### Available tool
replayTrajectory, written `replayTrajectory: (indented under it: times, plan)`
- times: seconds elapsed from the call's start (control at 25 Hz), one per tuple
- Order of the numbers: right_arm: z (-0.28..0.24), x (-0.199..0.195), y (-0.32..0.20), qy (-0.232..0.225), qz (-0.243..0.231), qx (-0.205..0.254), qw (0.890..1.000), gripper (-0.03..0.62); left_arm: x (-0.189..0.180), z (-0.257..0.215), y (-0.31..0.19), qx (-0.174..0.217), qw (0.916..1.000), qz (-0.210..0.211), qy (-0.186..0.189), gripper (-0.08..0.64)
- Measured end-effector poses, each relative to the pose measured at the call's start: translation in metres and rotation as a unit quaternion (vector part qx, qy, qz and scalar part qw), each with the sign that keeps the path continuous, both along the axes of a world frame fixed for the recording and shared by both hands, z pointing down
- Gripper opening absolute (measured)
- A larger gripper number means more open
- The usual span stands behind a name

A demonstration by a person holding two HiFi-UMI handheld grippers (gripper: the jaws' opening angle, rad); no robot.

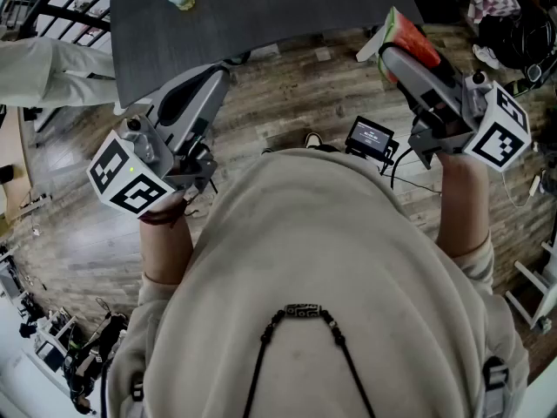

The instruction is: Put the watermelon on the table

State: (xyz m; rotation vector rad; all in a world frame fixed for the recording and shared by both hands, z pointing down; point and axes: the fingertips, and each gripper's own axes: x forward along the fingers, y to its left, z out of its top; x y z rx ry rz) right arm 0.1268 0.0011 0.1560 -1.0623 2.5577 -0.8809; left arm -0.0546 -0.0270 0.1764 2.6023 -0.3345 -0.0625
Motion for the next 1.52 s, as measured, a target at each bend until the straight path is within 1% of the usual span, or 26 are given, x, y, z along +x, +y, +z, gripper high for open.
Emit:
replayTrajectory:
  times: [0.2,0.4,0.56,0.68,0.88,0.96,1.08,1.24,1.36,1.52]
  plan:
    - [-0.001,0.001,-0.006,0.004,-0.003,0.002,1.000,0.196,0.004,-0.002,-0.004,0.002,1.0000,0.000,0.000,-0.002]
    - [-0.007,0.005,-0.004,-0.018,-0.012,0.002,1.000,0.196,0.008,-0.005,-0.004,-0.002,1.0000,-0.002,-0.007,-0.002]
    - [-0.006,0.015,0.001,-0.022,-0.010,0.000,1.000,0.196,0.016,-0.005,-0.001,-0.006,0.9998,0.005,-0.019,-0.002]
    - [-0.001,0.029,0.004,-0.031,-0.005,-0.006,0.999,0.196,0.027,-0.003,0.002,-0.008,0.9995,0.010,-0.029,-0.002]
    - [-0.003,0.043,-0.004,-0.036,-0.006,0.002,0.999,0.196,0.039,0.001,-0.010,-0.014,0.9988,0.015,-0.045,-0.002]
    - [0.003,0.050,0.001,-0.039,-0.006,-0.002,0.999,0.196,0.040,0.007,-0.011,-0.019,0.9985,0.008,-0.051,-0.002]
    - [0.006,0.051,0.007,-0.043,0.000,-0.007,0.999,0.196,0.030,0.008,-0.013,-0.026,0.9978,0.002,-0.061,-0.002]
    - [0.008,0.052,0.001,-0.051,0.023,-0.024,0.998,0.196,0.026,0.009,-0.029,-0.033,0.9978,0.012,-0.057,-0.002]
    - [0.006,0.054,-0.007,-0.032,0.033,-0.017,0.999,0.195,0.034,0.017,-0.044,-0.036,0.9980,0.021,-0.048,-0.002]
    - [0.000,0.059,0.000,-0.020,0.054,-0.001,0.998,0.195,0.040,0.017,-0.039,-0.023,0.9984,0.038,-0.034,-0.002]
